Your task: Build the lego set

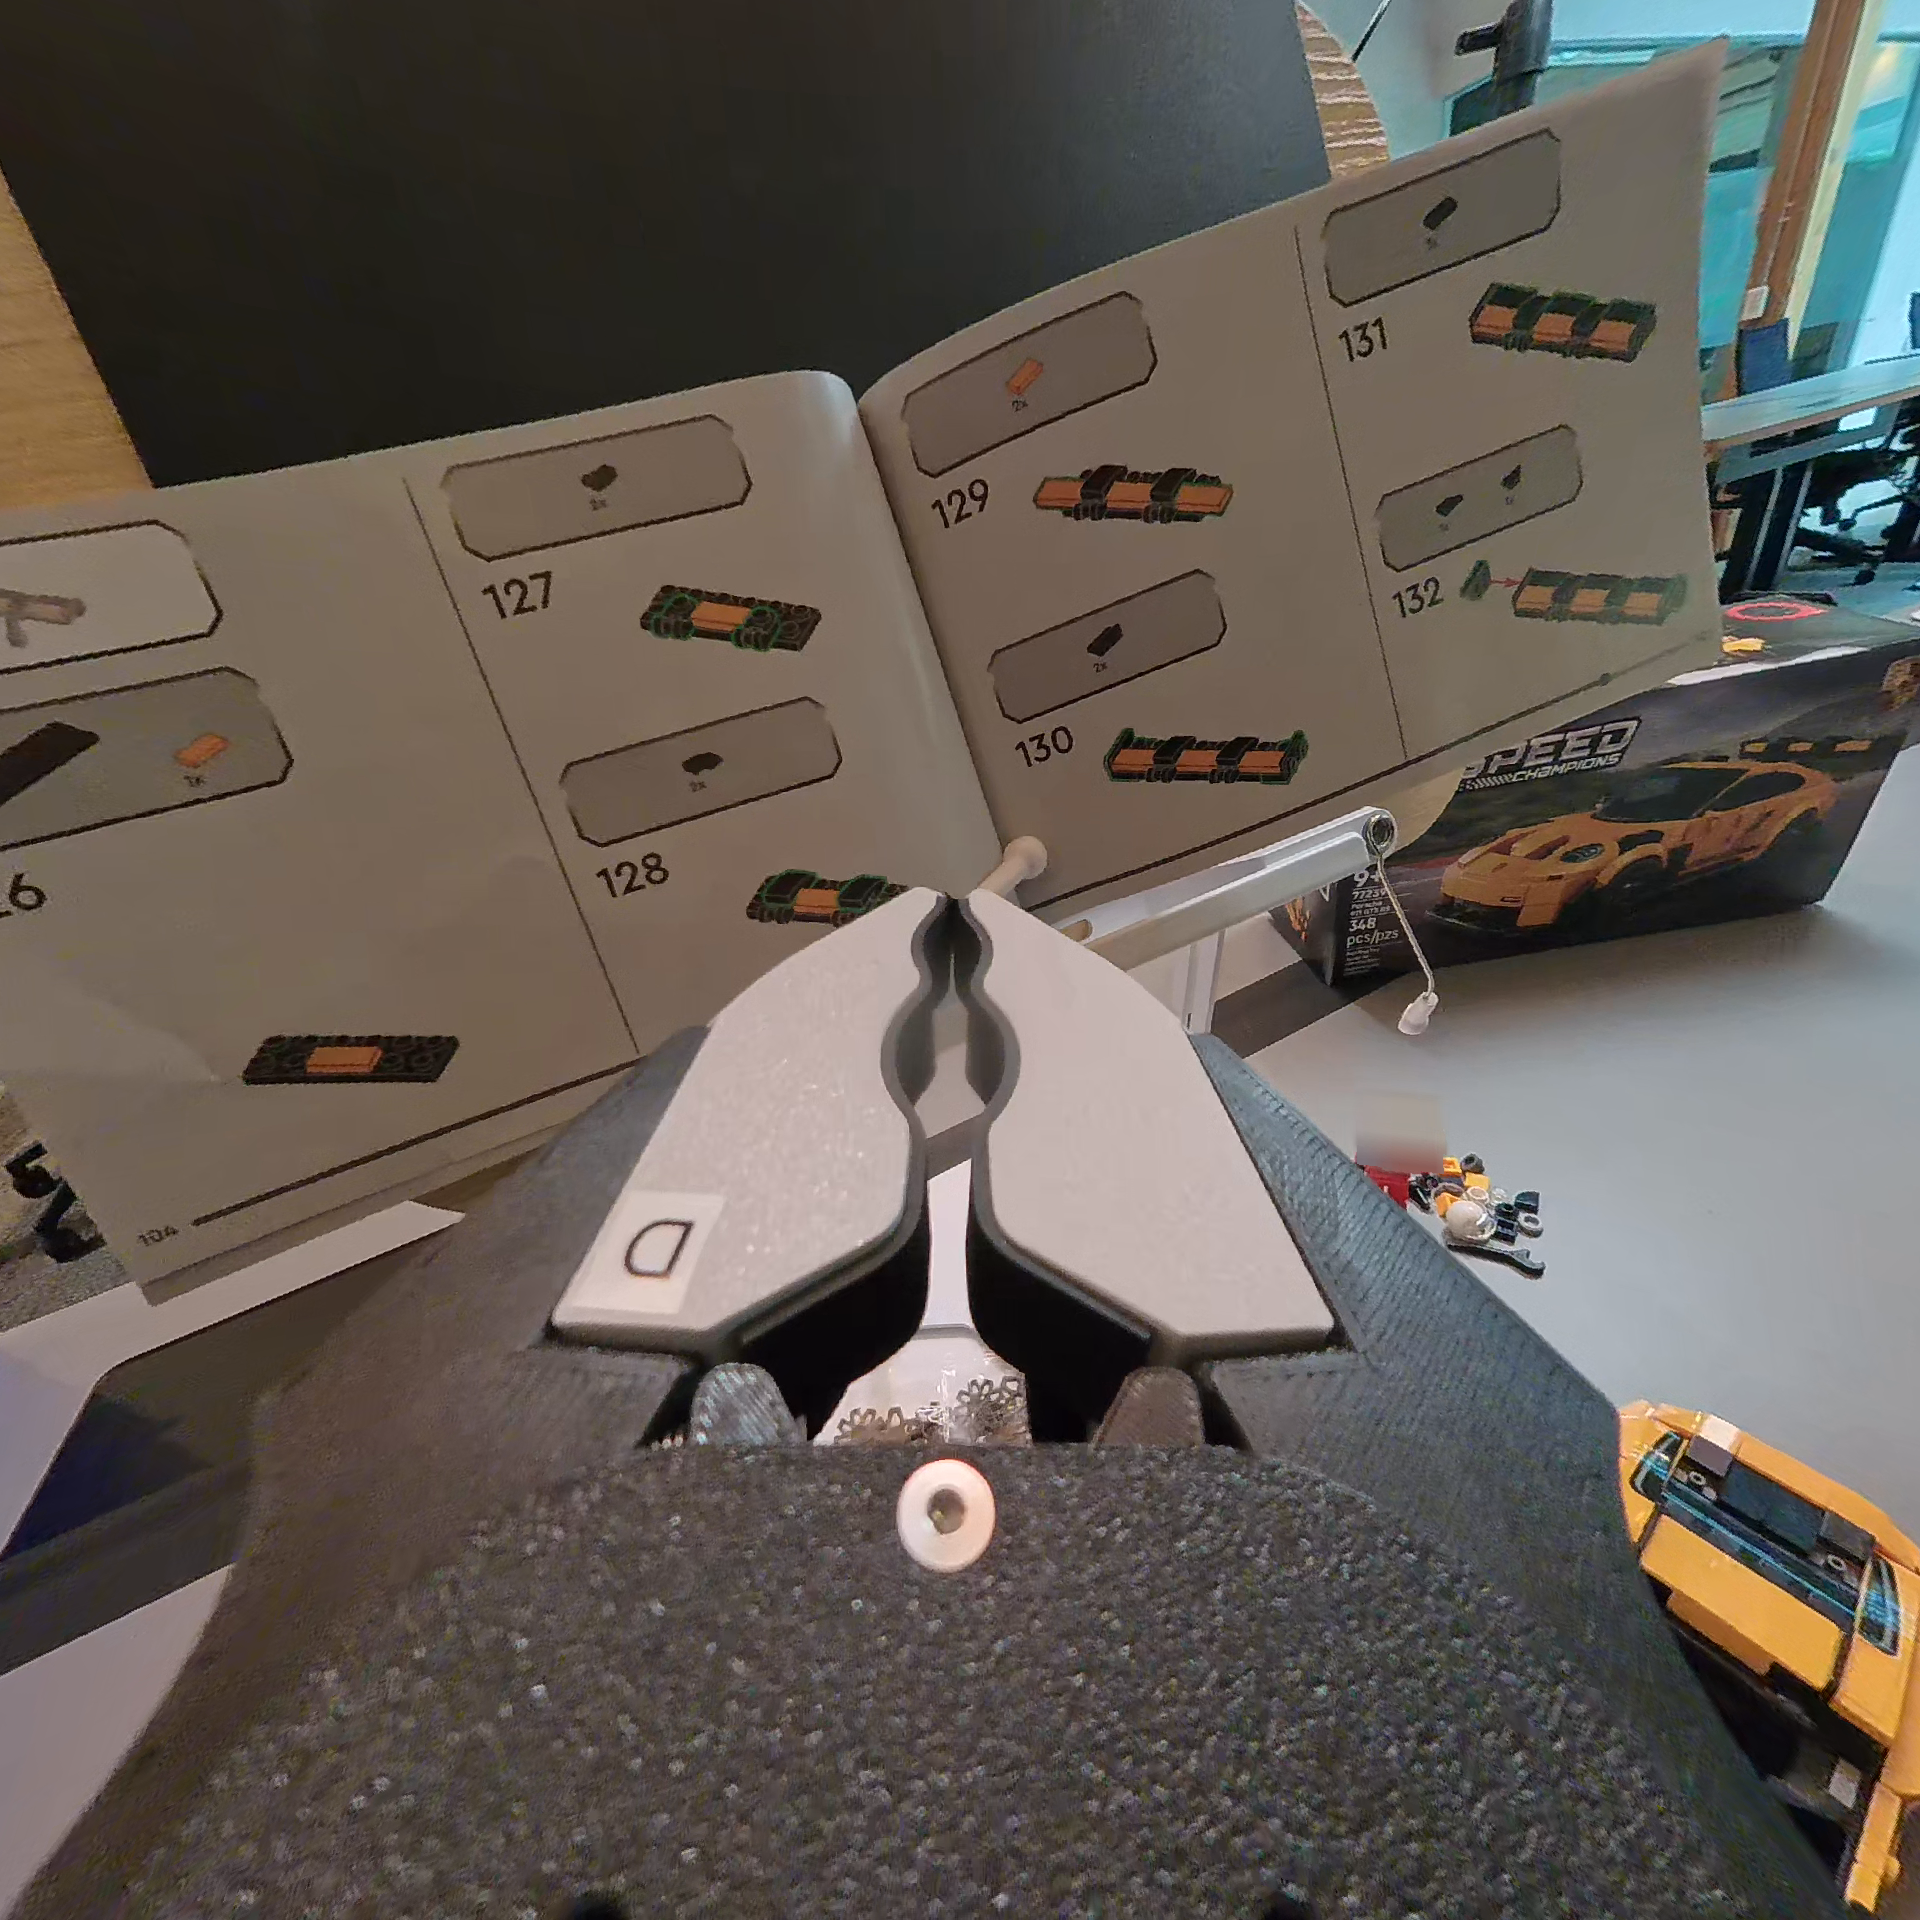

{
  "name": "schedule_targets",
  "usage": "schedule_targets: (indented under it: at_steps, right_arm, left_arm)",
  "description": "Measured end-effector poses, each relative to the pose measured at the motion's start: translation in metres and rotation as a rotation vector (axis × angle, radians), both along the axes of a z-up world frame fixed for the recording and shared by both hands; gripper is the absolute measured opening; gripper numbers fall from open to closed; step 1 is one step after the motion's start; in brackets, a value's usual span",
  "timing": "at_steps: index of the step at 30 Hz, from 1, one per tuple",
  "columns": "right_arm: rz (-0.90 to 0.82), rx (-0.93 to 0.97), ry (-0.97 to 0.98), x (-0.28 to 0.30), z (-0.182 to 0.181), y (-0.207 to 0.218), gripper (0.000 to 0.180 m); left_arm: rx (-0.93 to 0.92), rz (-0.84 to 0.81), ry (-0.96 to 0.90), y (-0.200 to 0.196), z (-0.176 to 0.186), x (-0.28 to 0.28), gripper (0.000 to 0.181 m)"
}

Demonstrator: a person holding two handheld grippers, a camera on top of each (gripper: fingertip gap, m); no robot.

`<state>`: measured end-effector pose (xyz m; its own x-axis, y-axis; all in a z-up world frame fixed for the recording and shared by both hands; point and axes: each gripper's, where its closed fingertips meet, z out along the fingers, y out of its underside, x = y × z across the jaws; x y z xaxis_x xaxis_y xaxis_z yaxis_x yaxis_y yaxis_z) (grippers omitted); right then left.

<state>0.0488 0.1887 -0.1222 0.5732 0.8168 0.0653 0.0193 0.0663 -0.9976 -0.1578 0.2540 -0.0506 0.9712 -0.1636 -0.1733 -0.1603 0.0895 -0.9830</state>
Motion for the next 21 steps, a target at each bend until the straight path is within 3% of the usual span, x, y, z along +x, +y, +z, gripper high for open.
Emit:
schedule_targets:
  at_steps: [21]
  right_arm:
    - [0.005,-0.004,-0.004,-0.001,-0.002,0.000,0.003]
  left_arm:
    - [0.011,-0.115,0.045,-0.012,-0.002,0.047,0.000]
